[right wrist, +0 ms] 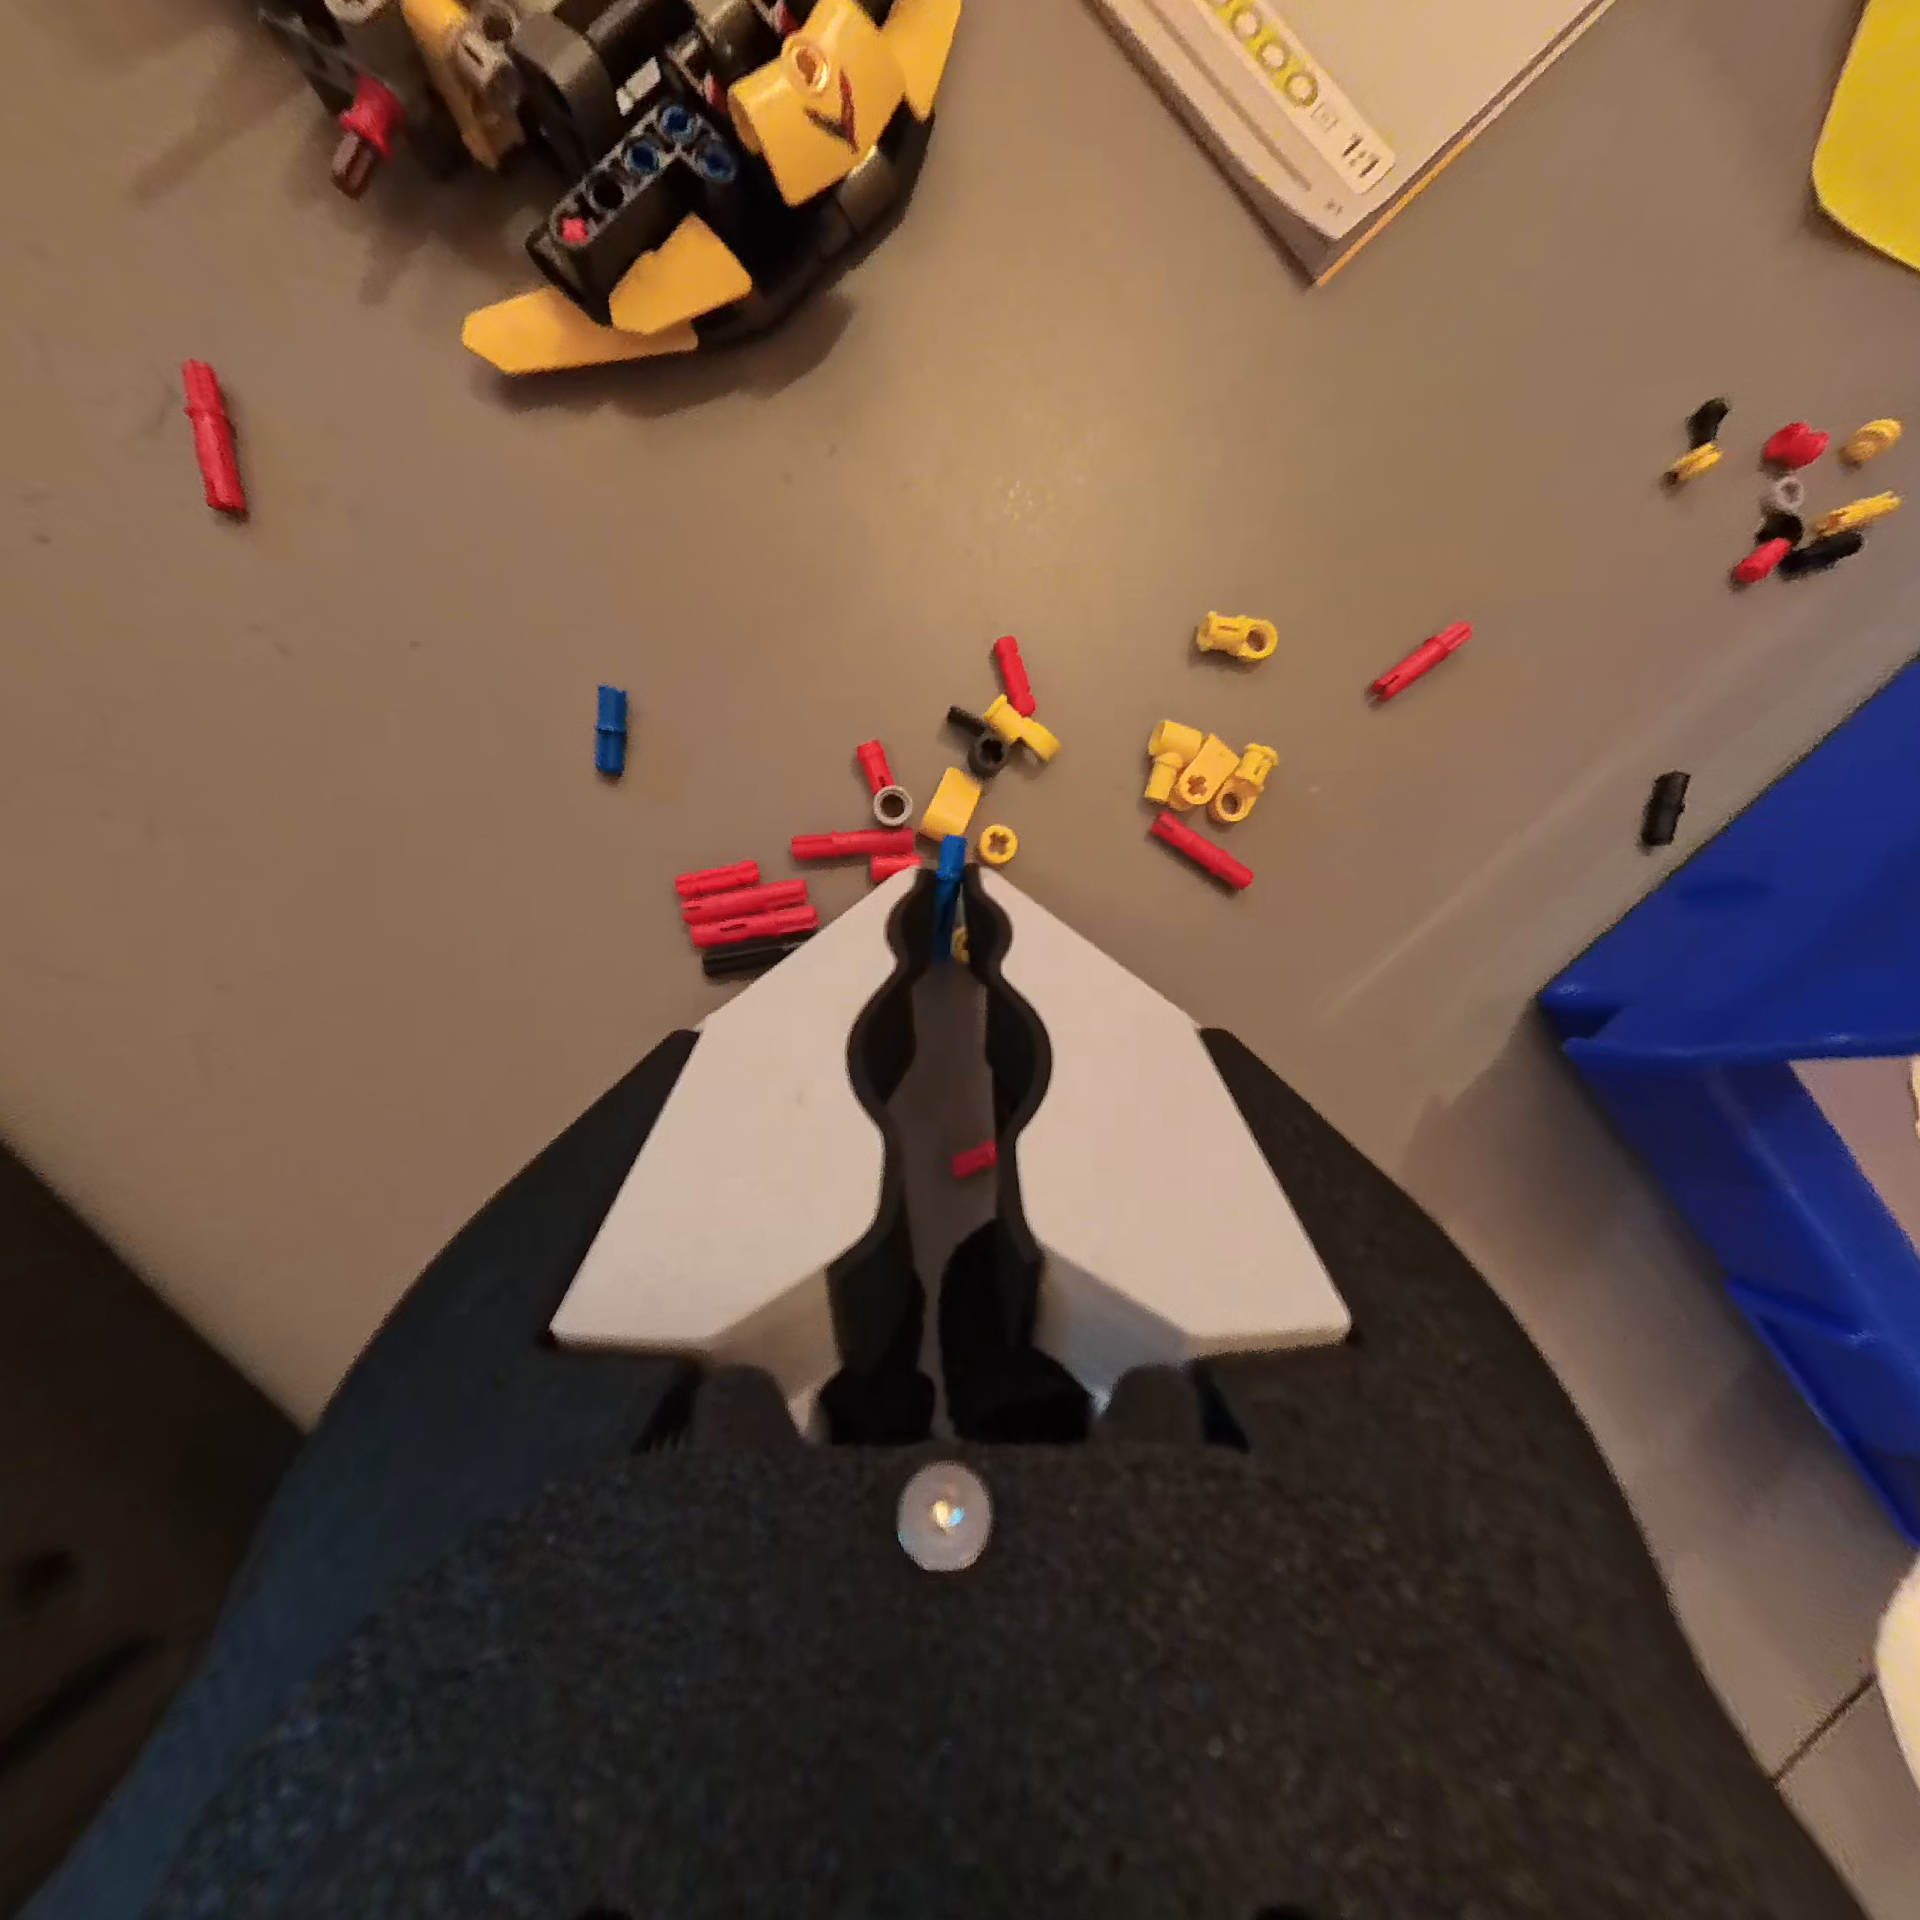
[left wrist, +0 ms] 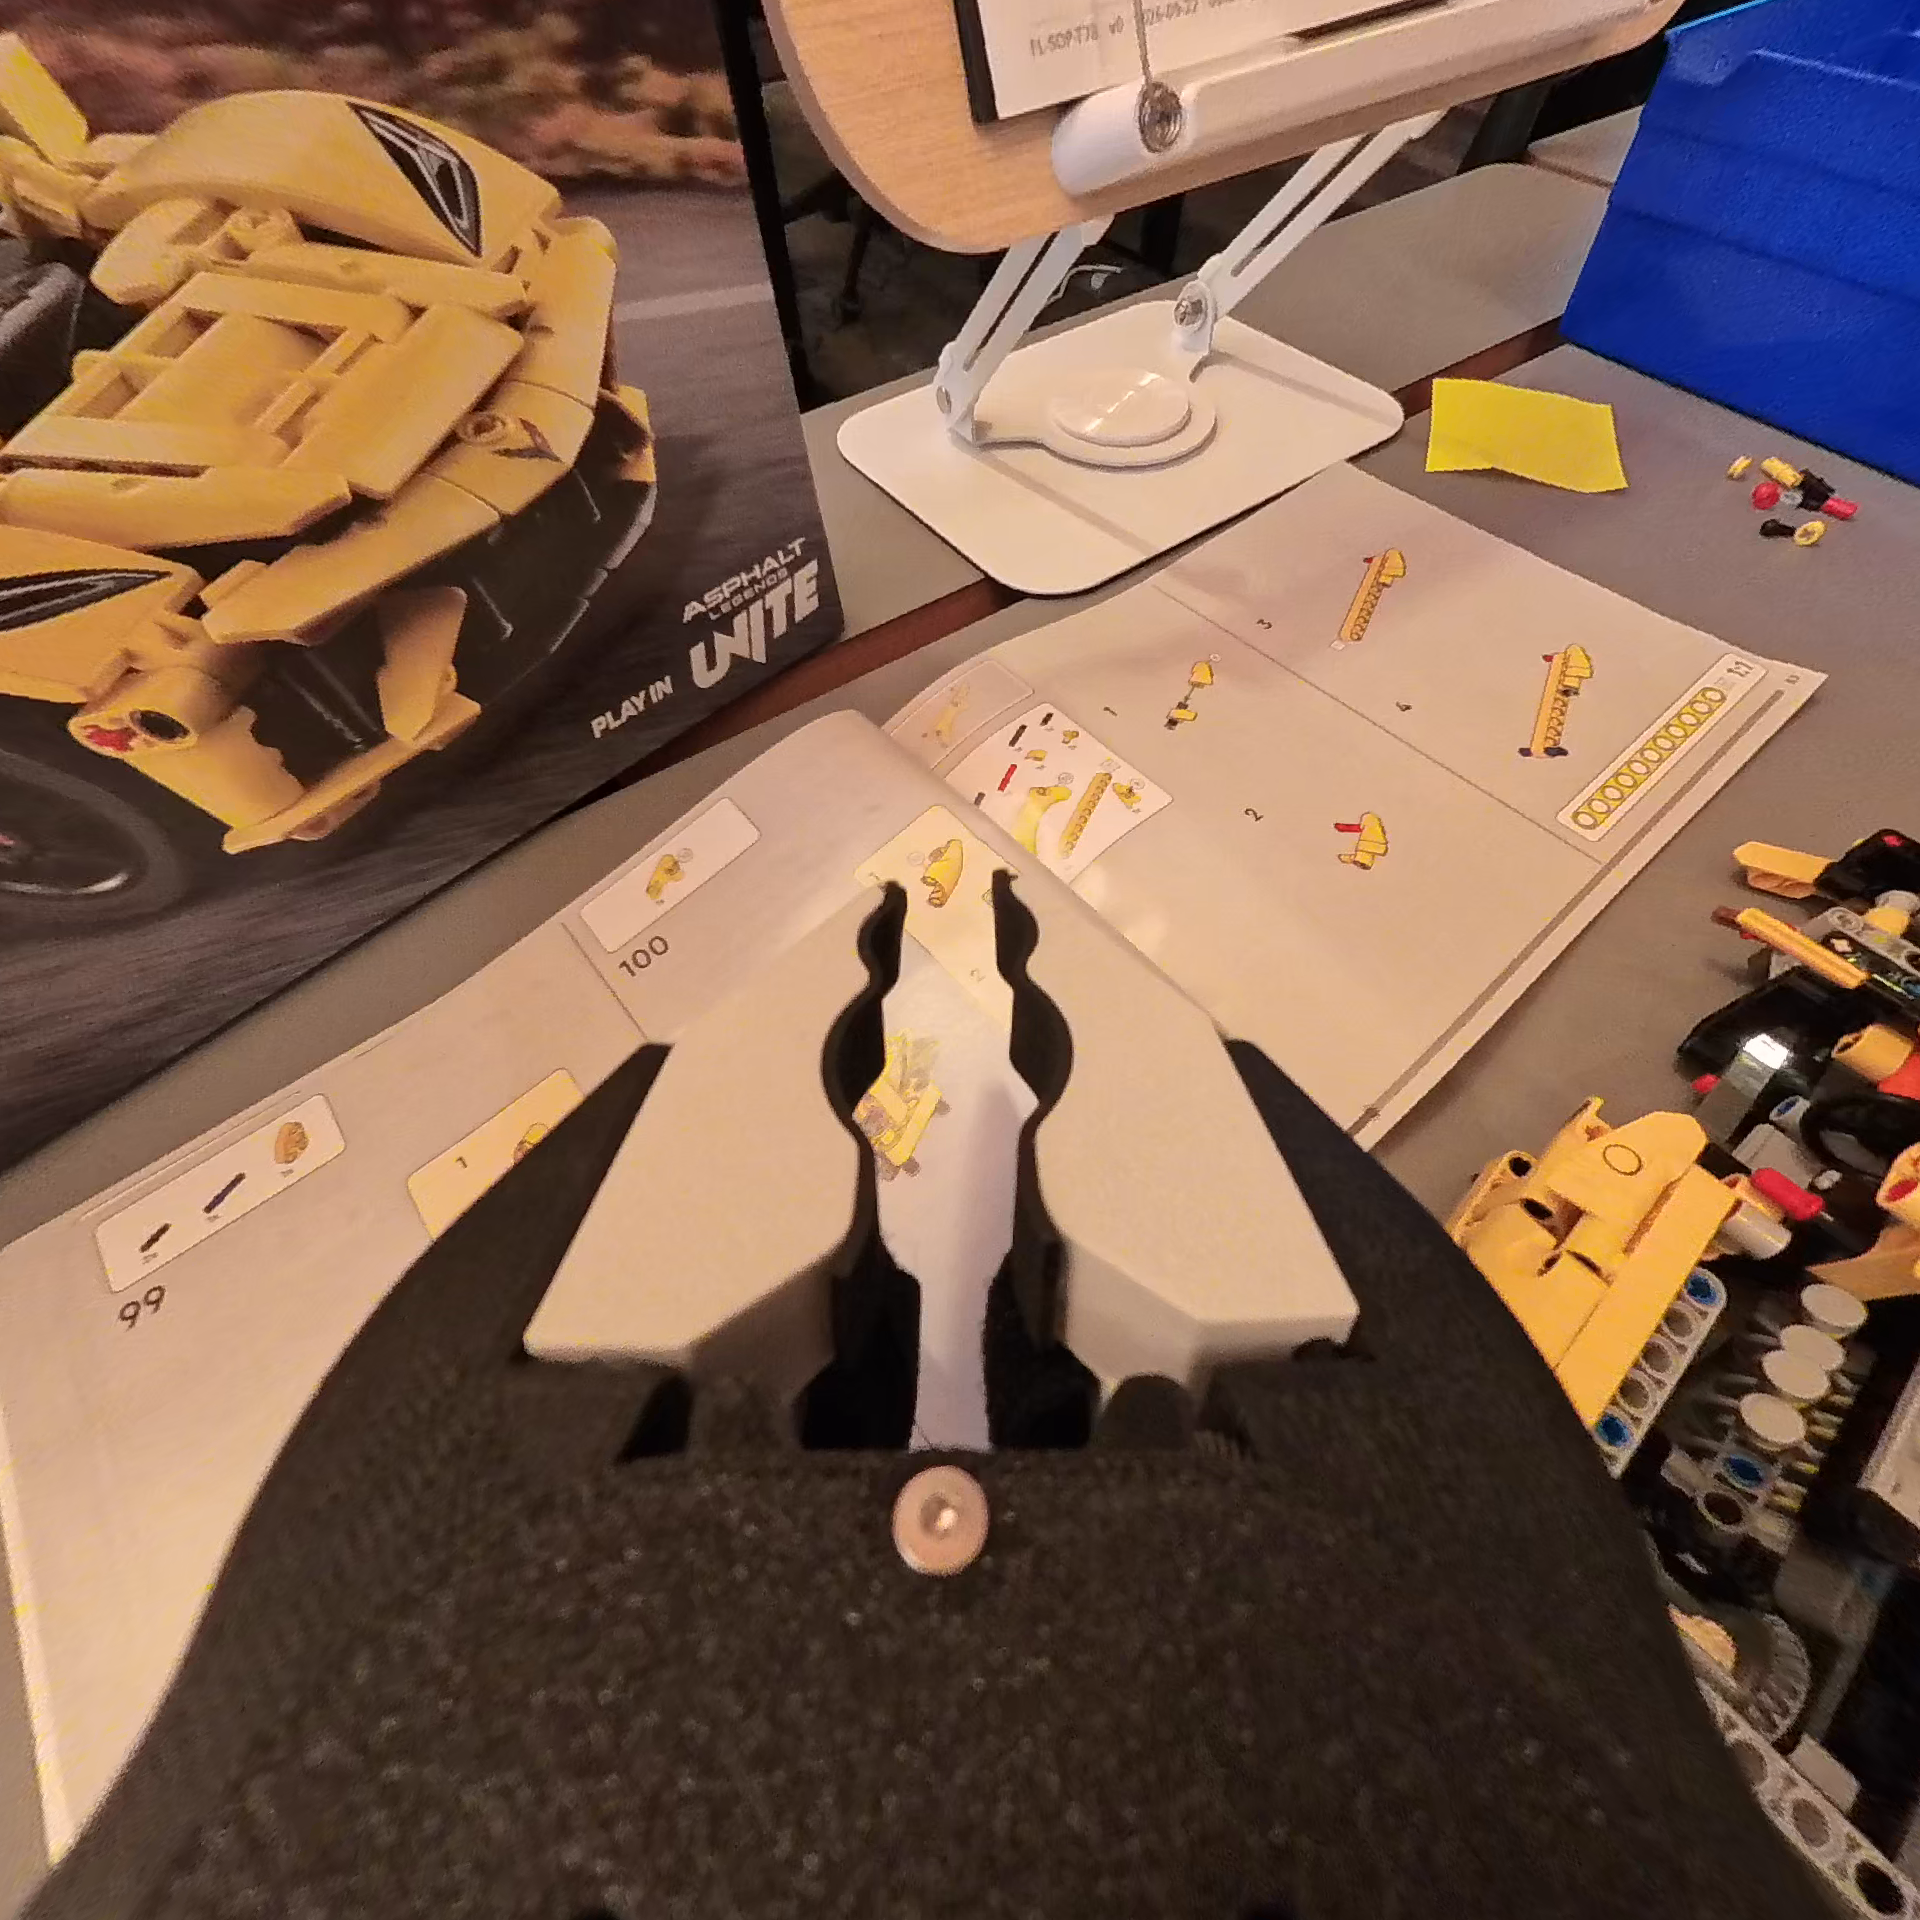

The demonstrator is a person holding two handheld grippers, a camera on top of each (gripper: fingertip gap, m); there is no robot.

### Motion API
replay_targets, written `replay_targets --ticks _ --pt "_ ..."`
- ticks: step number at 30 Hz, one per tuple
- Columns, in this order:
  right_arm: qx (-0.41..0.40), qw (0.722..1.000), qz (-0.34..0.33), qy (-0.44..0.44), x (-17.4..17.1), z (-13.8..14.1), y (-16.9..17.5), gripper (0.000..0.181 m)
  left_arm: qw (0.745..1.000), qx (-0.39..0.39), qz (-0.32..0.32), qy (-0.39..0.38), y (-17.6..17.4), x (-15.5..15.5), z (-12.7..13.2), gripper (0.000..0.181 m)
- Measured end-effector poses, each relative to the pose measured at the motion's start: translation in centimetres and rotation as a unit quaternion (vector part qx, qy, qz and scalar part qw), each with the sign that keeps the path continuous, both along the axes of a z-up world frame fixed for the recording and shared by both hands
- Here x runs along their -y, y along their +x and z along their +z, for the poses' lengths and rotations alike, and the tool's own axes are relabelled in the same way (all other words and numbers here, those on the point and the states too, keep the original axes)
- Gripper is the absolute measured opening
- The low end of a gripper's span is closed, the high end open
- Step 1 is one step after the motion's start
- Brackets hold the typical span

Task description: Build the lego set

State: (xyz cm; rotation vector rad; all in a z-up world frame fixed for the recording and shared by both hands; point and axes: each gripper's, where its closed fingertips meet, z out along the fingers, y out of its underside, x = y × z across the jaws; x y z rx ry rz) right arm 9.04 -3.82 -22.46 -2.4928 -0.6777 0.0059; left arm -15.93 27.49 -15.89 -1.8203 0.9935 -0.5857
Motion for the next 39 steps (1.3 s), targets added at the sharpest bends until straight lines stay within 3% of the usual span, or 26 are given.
replay_targets --ticks 3,6,10,14,17,26,31,34,37,39 --pt "-0.004 1.0 -0.024 0.017 -0.1 1.0 0.4 0.004 1.0 0.0 0.0 -0.001 0.0 0.0 -0.1 0.017" --pt "-0.025 0.999 -0.009 0.041 0.0 3.0 -1.3 0.004 1.0 -0.002 -0.002 -0.001 0.0 0.0 -0.2 0.017" --pt "-0.12 0.991 0.051 0.025 0.8 4.4 -7.7 0.004 1.0 -0.01 -0.004 0.0 0.2 0.1 -0.5 0.017" --pt "-0.164 0.98 0.115 -0.015 1.8 3.0 -14.8 0.004 1.0 -0.019 -0.005 0.001 0.1 0.1 -0.9 0.017" --pt "-0.159 0.979 0.128 -0.014 1.3 1.5 -17.8 0.004 1.0 -0.013 -0.008 -0.005 0.2 0.2 -0.9 0.017" --pt "-0.118 0.985 0.125 -0.018 0.8 -0.8 -17.8 0.005 1.0 0.005 -0.013 -0.017 0.3 0.4 -0.5 0.017" --pt "-0.14 0.984 0.113 -0.007 0.7 -0.8 -17.8 0.005 1.0 -0.008 -0.015 -0.008 0.4 0.5 -0.6 0.017" --pt "-0.172 0.979 0.109 -0.001 1.0 0.0 -17.9 0.016 1.0 -0.006 -0.018 -0.01 0.6 0.7 -0.7 0.017" --pt "-0.201 0.976 0.075 0.041 1.1 2.4 -15.6 0.019 1.0 -0.006 -0.02 -0.012 0.7 0.7 -0.8 0.017" --pt "-0.165 0.984 0.017 0.061 1.5 2.8 -11.0 0.019 1.0 -0.006 -0.019 -0.011 0.6 0.7 -0.6 0.017"
